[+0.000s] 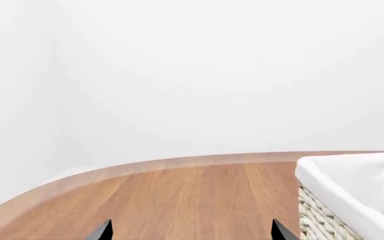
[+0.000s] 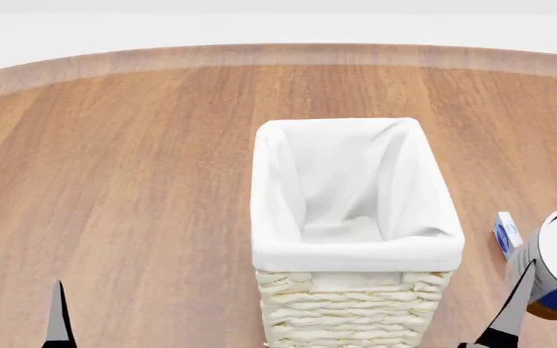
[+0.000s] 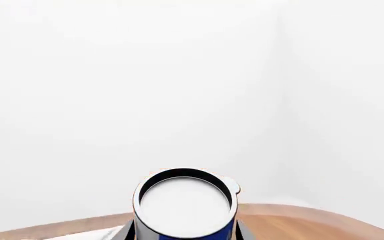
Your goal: Pick up the alphabet soup and put it in the basket.
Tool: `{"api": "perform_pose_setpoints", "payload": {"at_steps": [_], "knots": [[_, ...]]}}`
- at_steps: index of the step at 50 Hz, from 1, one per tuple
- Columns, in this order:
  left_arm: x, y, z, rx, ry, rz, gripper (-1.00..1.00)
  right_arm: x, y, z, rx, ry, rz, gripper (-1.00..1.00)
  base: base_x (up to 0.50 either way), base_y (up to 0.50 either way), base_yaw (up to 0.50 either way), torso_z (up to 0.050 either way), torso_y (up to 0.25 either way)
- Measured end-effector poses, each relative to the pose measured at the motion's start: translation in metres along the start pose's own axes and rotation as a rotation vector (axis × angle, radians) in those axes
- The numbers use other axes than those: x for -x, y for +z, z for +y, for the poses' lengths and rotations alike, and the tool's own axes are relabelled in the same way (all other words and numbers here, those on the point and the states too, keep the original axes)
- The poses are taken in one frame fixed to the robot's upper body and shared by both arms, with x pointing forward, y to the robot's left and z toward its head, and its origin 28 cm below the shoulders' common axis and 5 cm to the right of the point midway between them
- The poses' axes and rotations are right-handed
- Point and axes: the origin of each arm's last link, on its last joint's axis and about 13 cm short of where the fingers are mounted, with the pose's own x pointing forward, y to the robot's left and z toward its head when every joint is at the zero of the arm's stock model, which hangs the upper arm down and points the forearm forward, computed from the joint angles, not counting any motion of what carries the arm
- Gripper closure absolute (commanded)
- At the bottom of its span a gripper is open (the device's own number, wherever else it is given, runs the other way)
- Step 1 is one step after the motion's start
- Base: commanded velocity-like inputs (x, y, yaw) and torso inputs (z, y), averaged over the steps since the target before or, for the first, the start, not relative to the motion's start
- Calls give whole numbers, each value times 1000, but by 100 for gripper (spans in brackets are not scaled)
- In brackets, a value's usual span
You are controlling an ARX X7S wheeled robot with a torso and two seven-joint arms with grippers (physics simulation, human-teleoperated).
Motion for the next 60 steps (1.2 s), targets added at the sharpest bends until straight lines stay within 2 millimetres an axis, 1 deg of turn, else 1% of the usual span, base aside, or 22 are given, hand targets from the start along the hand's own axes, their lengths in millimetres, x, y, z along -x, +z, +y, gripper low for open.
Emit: {"api": "perform_pose_setpoints", "payload": {"at_steps": [7, 23, 46, 60], "knots": [[0, 0, 0, -1, 1, 1, -100, -18, 16, 8, -11, 22, -38, 100, 0, 0, 0, 0, 1], [0, -1, 0, 0, 0, 2, -100, -56, 42, 31, -30, 111, -105, 100, 0, 0, 0, 0, 0], [-1, -1, 1, 2, 3, 4, -100, -118, 68, 66, -38, 232, -184, 100, 0, 0, 0, 0, 1], [-2, -2, 1, 3, 4, 6, -100, -154, 73, 85, -25, 300, -174, 100, 0, 0, 0, 0, 1]]}}
